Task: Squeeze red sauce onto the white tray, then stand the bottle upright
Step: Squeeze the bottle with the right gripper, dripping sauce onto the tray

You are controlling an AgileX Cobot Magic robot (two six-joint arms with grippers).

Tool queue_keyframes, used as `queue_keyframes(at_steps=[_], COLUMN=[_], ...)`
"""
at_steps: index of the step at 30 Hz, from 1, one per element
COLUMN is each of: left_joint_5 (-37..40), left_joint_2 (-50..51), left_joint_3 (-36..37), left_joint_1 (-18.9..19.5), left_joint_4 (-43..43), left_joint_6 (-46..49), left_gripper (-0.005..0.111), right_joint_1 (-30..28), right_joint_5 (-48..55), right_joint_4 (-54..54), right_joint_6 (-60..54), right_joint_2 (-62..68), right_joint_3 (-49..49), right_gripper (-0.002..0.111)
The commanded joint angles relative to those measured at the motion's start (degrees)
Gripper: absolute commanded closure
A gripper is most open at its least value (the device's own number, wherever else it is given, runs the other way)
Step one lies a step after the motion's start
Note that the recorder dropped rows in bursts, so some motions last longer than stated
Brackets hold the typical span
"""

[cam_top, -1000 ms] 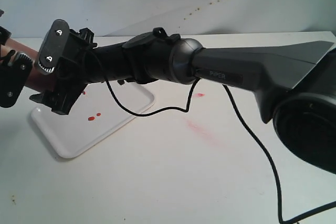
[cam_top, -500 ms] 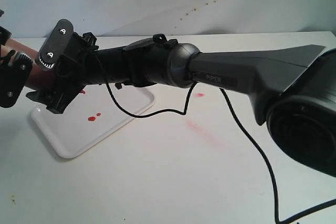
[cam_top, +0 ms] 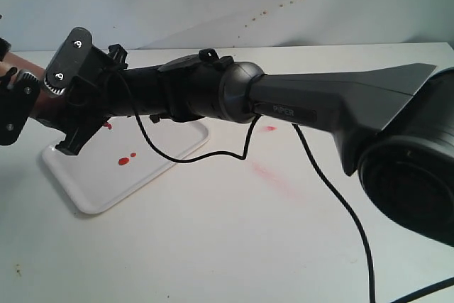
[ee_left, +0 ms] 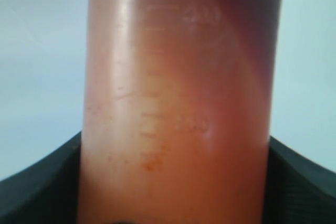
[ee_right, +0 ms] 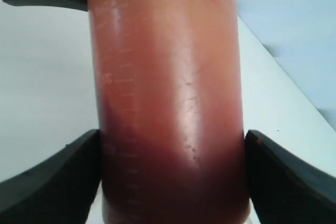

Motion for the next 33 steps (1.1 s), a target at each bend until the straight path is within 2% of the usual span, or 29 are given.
queue_keyframes(at_steps=[1, 5, 6, 7, 11, 13, 14, 18, 25, 33], left_joint_5=[-0.1, -0.1, -0.1, -0.1, -0.1, -0.1, -0.1, -0.1, -0.1, -0.1], left_joint_2=[-0.8, -0.8, -0.8, -0.8, -0.8, -0.8, -0.8, -0.8, -0.8, -0.8], left_joint_3=[-0.3, -0.3, -0.3, -0.3, -0.3, -0.3, -0.3, -0.3, -0.3, -0.3], left_joint_1=[-0.3, -0.3, -0.3, -0.3, -0.3, -0.3, -0.3, -0.3, -0.3, -0.3], left_joint_4=[0.1, 0.1, 0.1, 0.1, 0.1, 0.1, 0.1, 0.1, 0.1, 0.1], left_joint_6=[-1.1, -1.1, -1.1, -1.1, -1.1, -1.1, -1.1, -1.1, 0.5, 1.8], left_gripper=[0.107, 0.107, 0.107, 0.107, 0.107, 0.107, 0.107, 0.107, 0.107, 0.107], right_joint_1=[0.5, 0.5, 0.5, 0.5, 0.5, 0.7, 0.9, 1.2, 1.2, 1.2], right_joint_5=[-2.9, -3.0, -3.0, -3.4, -3.6, -5.5, -7.1, -11.8, -11.3, -1.1], right_joint_4=[0.9, 0.9, 0.9, 0.9, -1.8, -4.1, -4.9, -5.5, -4.5, -6.3], right_joint_6=[-0.6, -0.6, -0.6, -0.6, -0.6, -0.6, -0.6, -0.6, 2.6, 5.6], right_joint_2=[-0.4, -0.4, -0.4, -0.4, -0.4, -0.5, -0.5, -0.5, -1.7, -2.3], right_joint_3=[-0.5, -0.5, -0.5, -0.5, -0.5, -0.5, -0.5, -0.5, -0.5, -0.5], right_gripper=[0.108, 0.108, 0.103, 0.094, 0.034, 0.008, 0.003, 0.003, 0.003, 0.003])
